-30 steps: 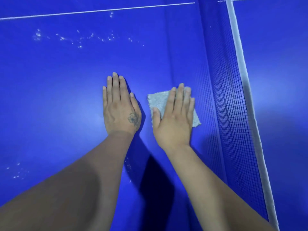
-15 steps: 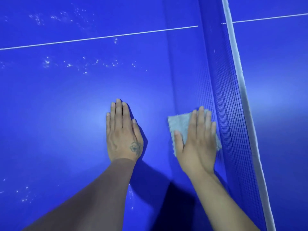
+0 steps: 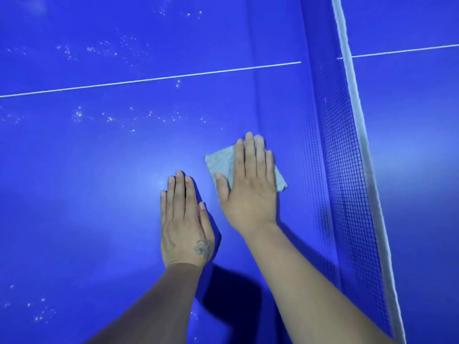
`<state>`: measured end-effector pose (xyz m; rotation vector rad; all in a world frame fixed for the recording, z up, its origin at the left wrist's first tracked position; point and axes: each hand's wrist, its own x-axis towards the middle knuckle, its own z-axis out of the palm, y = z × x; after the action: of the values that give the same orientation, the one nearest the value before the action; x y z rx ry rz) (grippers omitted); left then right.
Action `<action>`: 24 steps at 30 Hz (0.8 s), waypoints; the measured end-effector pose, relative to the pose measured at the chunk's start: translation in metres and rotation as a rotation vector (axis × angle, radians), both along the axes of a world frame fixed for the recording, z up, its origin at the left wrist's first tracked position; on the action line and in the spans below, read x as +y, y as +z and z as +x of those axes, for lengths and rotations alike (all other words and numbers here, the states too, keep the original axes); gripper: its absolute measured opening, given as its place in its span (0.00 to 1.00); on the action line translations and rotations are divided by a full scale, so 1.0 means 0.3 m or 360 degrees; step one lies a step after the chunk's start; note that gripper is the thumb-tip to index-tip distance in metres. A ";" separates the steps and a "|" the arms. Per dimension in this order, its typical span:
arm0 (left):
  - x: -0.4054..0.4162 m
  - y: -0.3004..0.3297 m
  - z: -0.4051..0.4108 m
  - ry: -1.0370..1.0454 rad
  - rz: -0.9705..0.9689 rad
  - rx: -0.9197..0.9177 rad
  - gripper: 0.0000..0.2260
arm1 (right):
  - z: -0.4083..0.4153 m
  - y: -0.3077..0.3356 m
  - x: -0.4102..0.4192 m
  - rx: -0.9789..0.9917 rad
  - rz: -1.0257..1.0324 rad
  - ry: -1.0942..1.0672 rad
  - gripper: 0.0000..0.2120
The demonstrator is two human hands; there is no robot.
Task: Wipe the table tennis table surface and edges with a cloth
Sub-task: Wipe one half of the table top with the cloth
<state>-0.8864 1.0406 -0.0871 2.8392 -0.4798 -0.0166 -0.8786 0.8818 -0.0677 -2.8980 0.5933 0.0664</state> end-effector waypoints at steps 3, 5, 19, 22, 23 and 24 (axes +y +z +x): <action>0.000 0.002 -0.003 0.0008 0.0002 0.0007 0.27 | -0.100 -0.002 -0.034 0.0002 0.0025 0.0073 0.37; -0.003 0.003 -0.002 0.0006 -0.0001 0.0018 0.27 | -0.133 -0.006 -0.082 0.0003 0.0019 0.0004 0.37; -0.007 0.002 0.009 0.0032 0.0019 0.0039 0.27 | 0.398 -0.033 -0.164 -0.0087 -0.0022 -0.0286 0.40; -0.008 0.001 0.009 0.0034 0.0003 0.0056 0.28 | 0.410 -0.029 -0.056 -0.0090 0.0020 -0.0109 0.40; -0.008 0.002 0.010 0.0029 -0.0005 0.0050 0.28 | 0.388 -0.029 -0.029 -0.0095 0.0026 -0.0040 0.40; -0.008 0.001 0.011 0.0025 -0.0013 0.0040 0.28 | 0.355 -0.028 -0.009 -0.0106 0.0029 0.0033 0.39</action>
<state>-0.8832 1.0382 -0.0868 2.8308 -0.4515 -0.0467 -0.7721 0.8790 -0.0762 -2.8762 0.5481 -0.0219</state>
